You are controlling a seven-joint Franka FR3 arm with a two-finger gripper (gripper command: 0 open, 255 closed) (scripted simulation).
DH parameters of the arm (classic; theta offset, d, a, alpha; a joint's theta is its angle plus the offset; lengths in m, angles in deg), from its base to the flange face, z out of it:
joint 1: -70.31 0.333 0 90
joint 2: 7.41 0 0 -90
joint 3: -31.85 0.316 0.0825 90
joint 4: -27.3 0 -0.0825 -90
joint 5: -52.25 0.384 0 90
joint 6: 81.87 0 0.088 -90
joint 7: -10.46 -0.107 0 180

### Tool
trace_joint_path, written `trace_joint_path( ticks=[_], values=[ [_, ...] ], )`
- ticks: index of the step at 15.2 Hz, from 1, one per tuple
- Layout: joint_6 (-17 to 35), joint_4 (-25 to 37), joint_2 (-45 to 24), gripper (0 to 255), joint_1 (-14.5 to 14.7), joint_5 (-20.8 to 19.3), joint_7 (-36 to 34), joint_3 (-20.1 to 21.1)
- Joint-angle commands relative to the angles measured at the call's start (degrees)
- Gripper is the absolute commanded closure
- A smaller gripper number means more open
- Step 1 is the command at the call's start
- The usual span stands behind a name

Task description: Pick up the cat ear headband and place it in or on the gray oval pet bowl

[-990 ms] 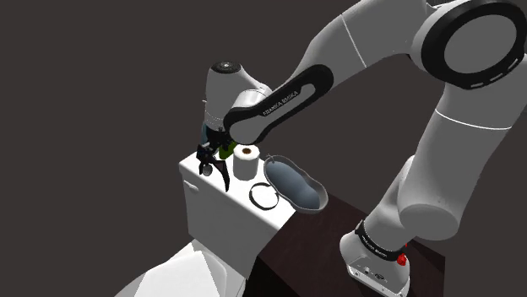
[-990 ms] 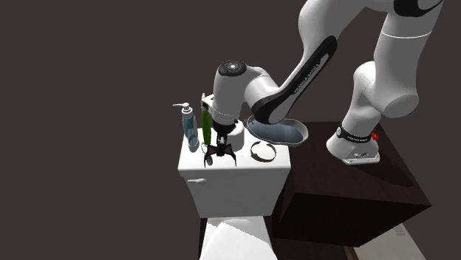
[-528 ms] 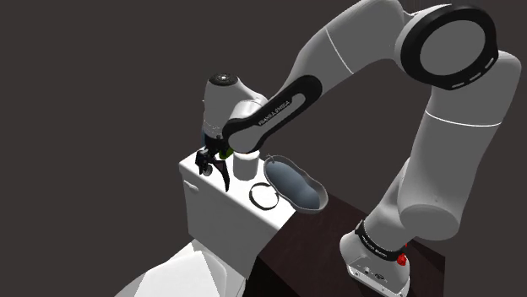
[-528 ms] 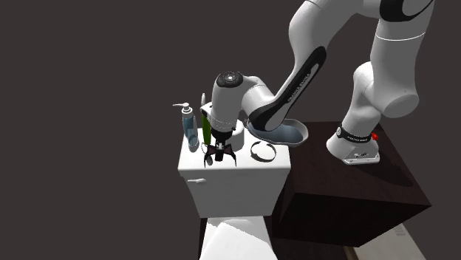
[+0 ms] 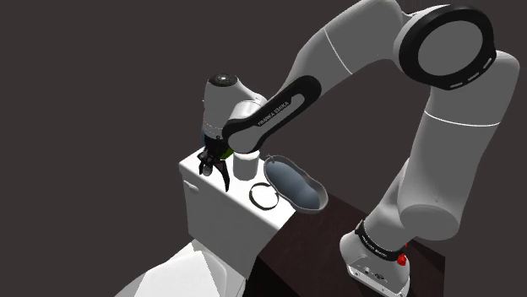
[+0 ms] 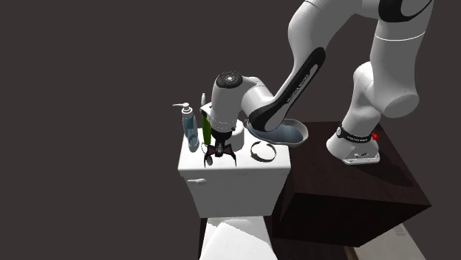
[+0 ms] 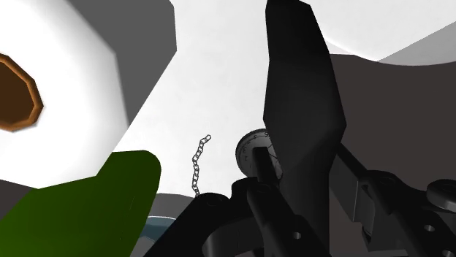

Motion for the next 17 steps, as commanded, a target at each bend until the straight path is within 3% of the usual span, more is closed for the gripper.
trace_joint_path(
  ticks=[1,8,17],
  values=[
    [0.0,0.0,0.0,255,0.0,0.0,0.0,0.0],
    [0.01,0.0,-0.01,255,0.0,-0.01,0.0,0.0],
    [-5.76,0.88,5.17,255,-0.8,3.31,2.87,1.32]
  ],
)
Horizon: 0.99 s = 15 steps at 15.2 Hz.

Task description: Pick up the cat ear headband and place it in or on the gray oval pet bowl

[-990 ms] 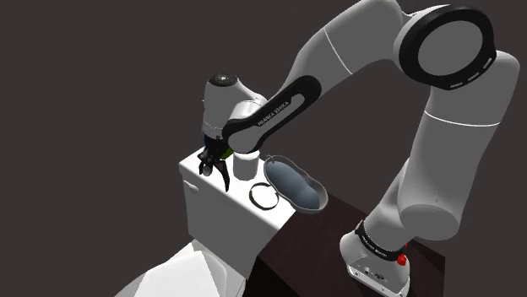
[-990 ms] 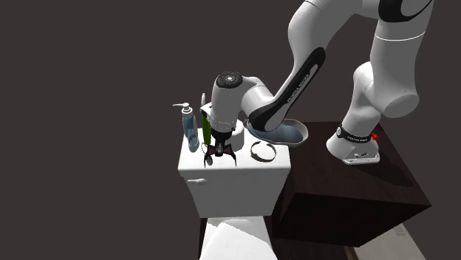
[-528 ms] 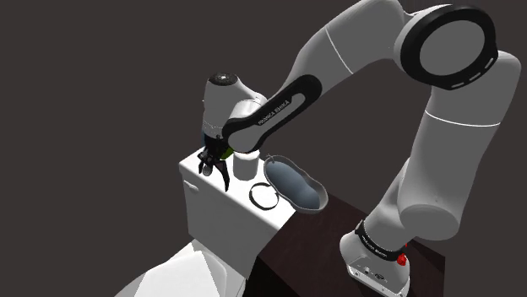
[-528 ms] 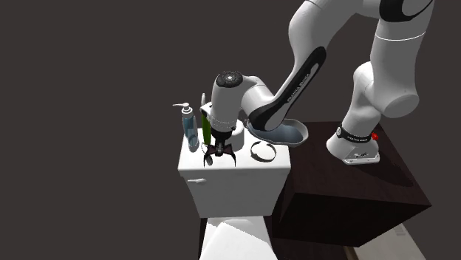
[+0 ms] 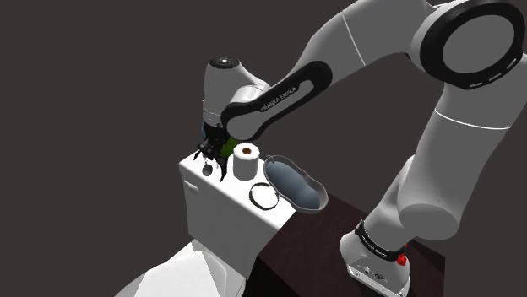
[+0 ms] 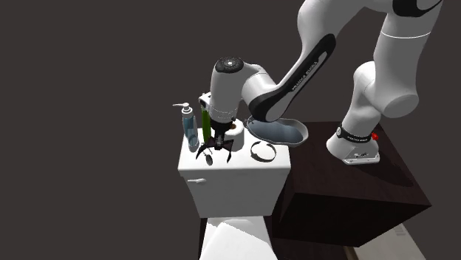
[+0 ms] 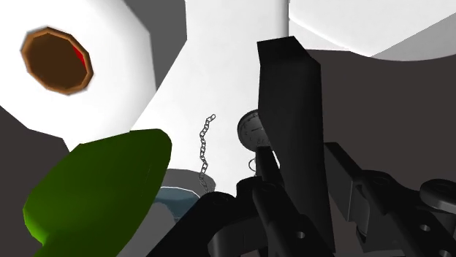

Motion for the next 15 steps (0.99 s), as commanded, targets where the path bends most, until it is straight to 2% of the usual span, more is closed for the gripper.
trace_joint_path(
  ticks=[1,15],
  values=[
    [-1.35,0.36,1.04,255,-0.14,0.69,0.64,0.22],
    [-10.97,4.02,7.42,255,-0.54,4.53,4.1,1.03]
  ],
)
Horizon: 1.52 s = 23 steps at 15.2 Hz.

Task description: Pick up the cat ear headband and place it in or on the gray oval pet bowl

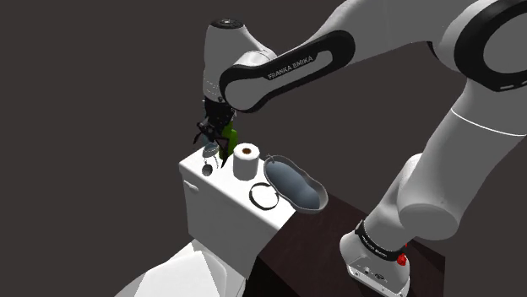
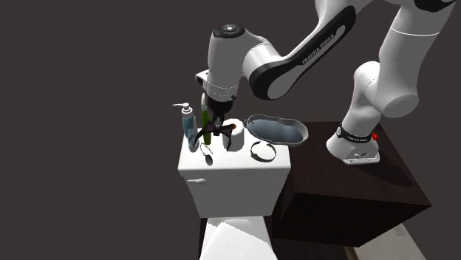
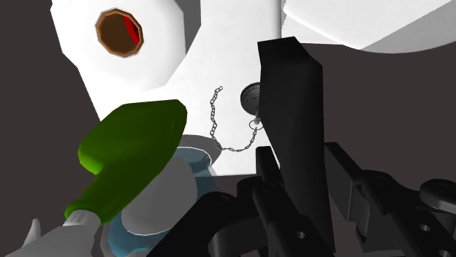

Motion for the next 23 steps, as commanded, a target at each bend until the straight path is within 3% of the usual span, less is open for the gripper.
trace_joint_path(
  ticks=[1,9,16,23],
  values=[
    [-1.45,0.7,0.78,255,0.02,0.43,0.34,0.09],
    [-6.94,3.86,3.27,255,-0.01,1.79,1.71,0.21],
    [-5.87,-11.41,18.41,255,-1.77,5.67,8.55,-2.74],
    [-8.33,-23.69,33.67,255,-2.8,6.95,15.42,-7.42]
  ],
)
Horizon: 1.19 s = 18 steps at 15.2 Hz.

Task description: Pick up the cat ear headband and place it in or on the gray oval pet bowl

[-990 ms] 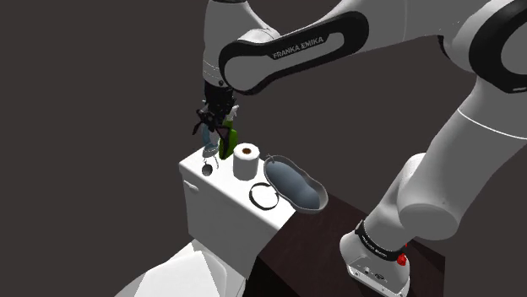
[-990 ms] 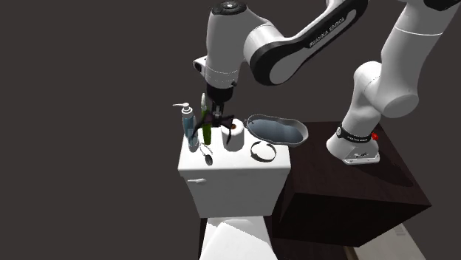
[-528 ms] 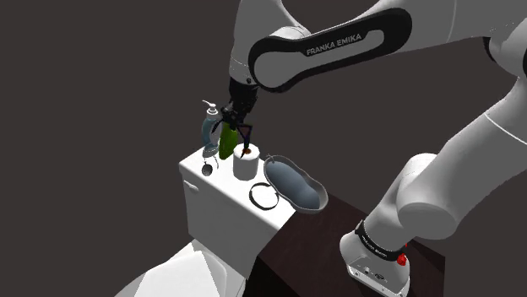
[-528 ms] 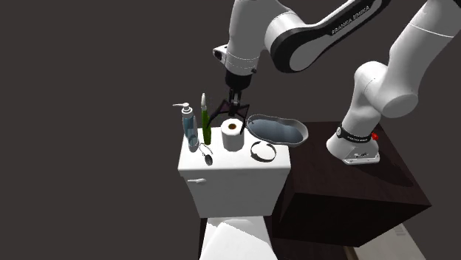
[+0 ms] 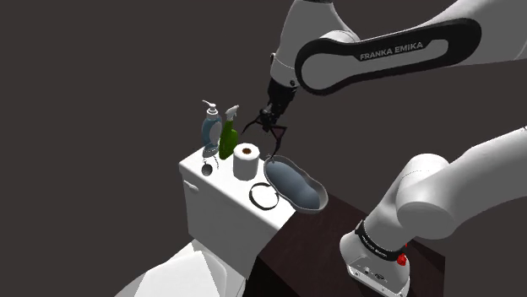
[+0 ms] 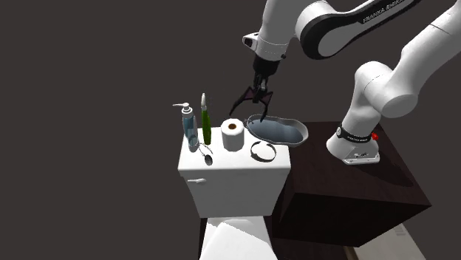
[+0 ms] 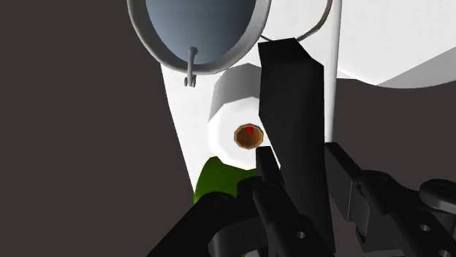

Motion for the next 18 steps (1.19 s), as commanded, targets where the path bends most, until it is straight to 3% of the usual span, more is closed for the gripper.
trace_joint_path(
  ticks=[1,9,18],
  values=[
    [-1.32,-3.45,4.89,255,-0.42,-0.02,2.18,-1.63],
    [-8.53,-12.82,21.98,255,-3.36,-2.61,9.8,-7.93],
    [-0.64,-18.79,20.05,255,-3.62,-3.16,9.26,-8.14]
  ],
)
